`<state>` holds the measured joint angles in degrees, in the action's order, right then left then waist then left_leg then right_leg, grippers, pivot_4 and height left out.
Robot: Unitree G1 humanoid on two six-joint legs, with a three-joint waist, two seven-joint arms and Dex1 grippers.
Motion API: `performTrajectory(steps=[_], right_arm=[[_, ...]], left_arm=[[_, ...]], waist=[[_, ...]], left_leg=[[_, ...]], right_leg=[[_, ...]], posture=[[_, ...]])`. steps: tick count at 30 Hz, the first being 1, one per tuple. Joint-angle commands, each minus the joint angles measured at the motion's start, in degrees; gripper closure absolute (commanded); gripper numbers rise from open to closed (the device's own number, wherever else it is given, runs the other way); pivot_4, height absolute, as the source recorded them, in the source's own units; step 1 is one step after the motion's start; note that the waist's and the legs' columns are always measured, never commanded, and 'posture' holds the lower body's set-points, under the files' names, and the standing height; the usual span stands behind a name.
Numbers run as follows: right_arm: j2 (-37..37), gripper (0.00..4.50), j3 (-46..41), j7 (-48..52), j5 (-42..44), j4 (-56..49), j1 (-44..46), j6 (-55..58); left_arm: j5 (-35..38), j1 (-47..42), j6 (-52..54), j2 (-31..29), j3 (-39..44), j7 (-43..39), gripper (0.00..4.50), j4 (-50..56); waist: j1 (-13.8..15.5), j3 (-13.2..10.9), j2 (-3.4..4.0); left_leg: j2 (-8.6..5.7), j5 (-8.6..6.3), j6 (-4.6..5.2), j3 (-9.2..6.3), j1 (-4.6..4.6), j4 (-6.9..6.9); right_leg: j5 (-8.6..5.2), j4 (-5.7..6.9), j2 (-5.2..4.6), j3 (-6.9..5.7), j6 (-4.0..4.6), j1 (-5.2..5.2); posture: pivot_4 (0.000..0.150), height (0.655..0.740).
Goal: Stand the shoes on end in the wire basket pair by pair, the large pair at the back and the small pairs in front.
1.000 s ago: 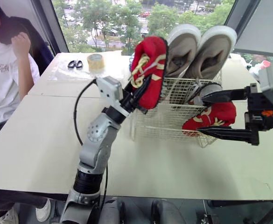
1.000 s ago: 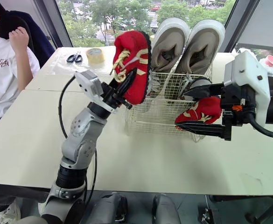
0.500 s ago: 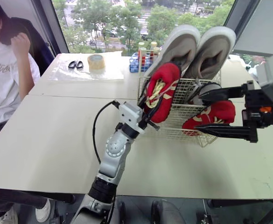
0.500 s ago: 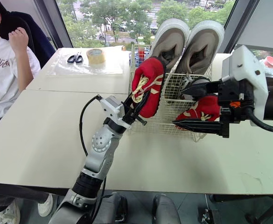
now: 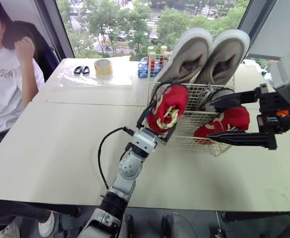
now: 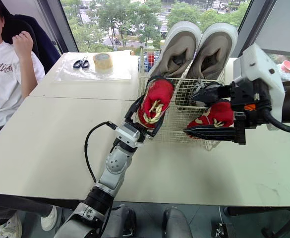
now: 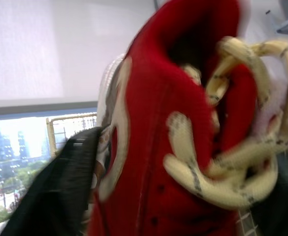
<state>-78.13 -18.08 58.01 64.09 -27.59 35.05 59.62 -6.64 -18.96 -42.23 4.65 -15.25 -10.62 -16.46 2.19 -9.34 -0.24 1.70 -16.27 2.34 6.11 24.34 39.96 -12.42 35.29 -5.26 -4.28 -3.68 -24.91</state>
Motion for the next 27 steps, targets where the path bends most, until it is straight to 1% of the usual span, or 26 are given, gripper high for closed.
performTrajectory(steps=[1, 5, 7, 11, 13, 15, 17, 21, 23, 27], right_arm=[[-0.9, 0.00, -0.2, 1.2, -1.7, 1.3, 1.5, -1.7], [0.0, 0.00, 1.1, 2.2, -3.8, 2.0, 1.4, -3.5], [0.6, 0.00, 1.5, 2.6, -4.7, 2.1, 1.2, -4.4], [1.7, 0.00, 2.2, 3.1, -6.7, 2.6, 0.9, -6.1], [1.9, 0.00, 1.9, 3.2, -7.7, 2.9, 0.3, -6.7], [1.7, 0.00, 0.9, 3.3, -9.7, 3.1, -1.3, -7.6], [1.9, 0.00, -0.4, 3.2, -10.8, 3.2, -3.1, -8.0], [1.2, 0.00, -8.4, 4.3, -15.2, 3.5, -12.2, -7.3], [1.6, 0.00, -12.8, 5.3, -17.3, 3.0, -17.3, -6.9], [3.1, 0.00, -18.8, 6.9, -20.2, 2.4, -24.6, -7.2]], left_arm=[[4.3, 5.2, 7.4, -4.1, -0.2, -5.1, 0.01, 4.0], [9.9, 10.4, 14.8, -9.7, -0.6, -11.3, 0.01, 13.1], [11.7, 11.8, 17.9, -11.5, 0.4, -12.2, 0.01, 16.2], [14.2, 11.4, 23.5, -15.9, 5.4, -12.6, 0.01, 21.7], [17.3, 10.9, 28.6, -18.3, 7.6, -13.6, 0.01, 25.6], [23.1, 10.7, 38.3, -24.0, 10.6, -17.2, 0.01, 31.8], [27.6, 10.8, 44.4, -28.4, 13.0, -19.9, 0.01, 34.9], [45.0, 10.0, 64.2, -47.1, 24.9, -31.7, 0.01, 38.7], [51.1, 8.3, 70.5, -53.6, 29.1, -35.8, 0.01, 37.4], [58.2, 4.7, 79.4, -59.9, 33.0, -40.8, 0.01, 34.6]], waist=[[0.0, 0.1, 0.11], [-0.2, 0.1, 0.26], [0.0, 0.1, 0.27], [-0.1, 0.1, 0.25], [-0.1, 0.1, 0.26], [-0.2, 0.1, 0.22], [-0.8, 0.1, 0.24], [-1.7, 0.0, 0.19], [-1.7, -0.1, 0.25], [-1.3, -0.1, 0.32]], left_leg=[[0.01, 0.00, 0.00, 0.00, -0.01, 0.00], [0.08, 0.00, -0.01, 0.00, 0.00, -0.01], [0.08, 0.00, -0.01, 0.00, 0.03, -0.01], [0.05, -0.01, -0.01, 0.01, 0.16, 0.00], [0.05, -0.01, -0.01, 0.01, 0.17, -0.01], [0.06, -0.01, -0.02, 0.01, 0.18, -0.03], [0.10, -0.01, -0.02, 0.01, 0.19, -0.07], [0.15, 0.02, -0.07, -0.05, 0.19, -0.13], [0.14, 0.03, -0.10, -0.01, 0.17, -0.15], [0.01, 0.02, -0.11, 0.00, 0.14, -0.14]], right_leg=[[0.00, 0.00, 0.00, -0.01, 0.00, 0.00], [0.00, 0.07, 0.00, -0.06, 0.03, -0.08], [0.00, 0.07, -0.01, -0.09, 0.04, -0.12], [0.00, 0.03, -0.13, -0.23, 0.04, -0.22], [0.00, 0.03, -0.13, -0.24, 0.04, -0.23], [0.00, 0.04, -0.12, -0.27, 0.04, -0.25], [0.00, 0.05, -0.09, -0.29, 0.04, -0.30], [-0.01, 0.12, -0.05, -0.36, 0.04, -0.33], [-0.02, 0.13, -0.05, -0.36, 0.03, -0.35], [-0.04, 0.00, -0.13, -0.39, -0.01, -0.30]], posture=[[0.150, 0.7400], [0.150, 0.7400], [0.150, 0.7400], [0.150, 0.7400], [0.150, 0.7400], [0.150, 0.7400], [0.150, 0.7400], [0.150, 0.7400], [0.150, 0.7400], [0.150, 0.7400]])
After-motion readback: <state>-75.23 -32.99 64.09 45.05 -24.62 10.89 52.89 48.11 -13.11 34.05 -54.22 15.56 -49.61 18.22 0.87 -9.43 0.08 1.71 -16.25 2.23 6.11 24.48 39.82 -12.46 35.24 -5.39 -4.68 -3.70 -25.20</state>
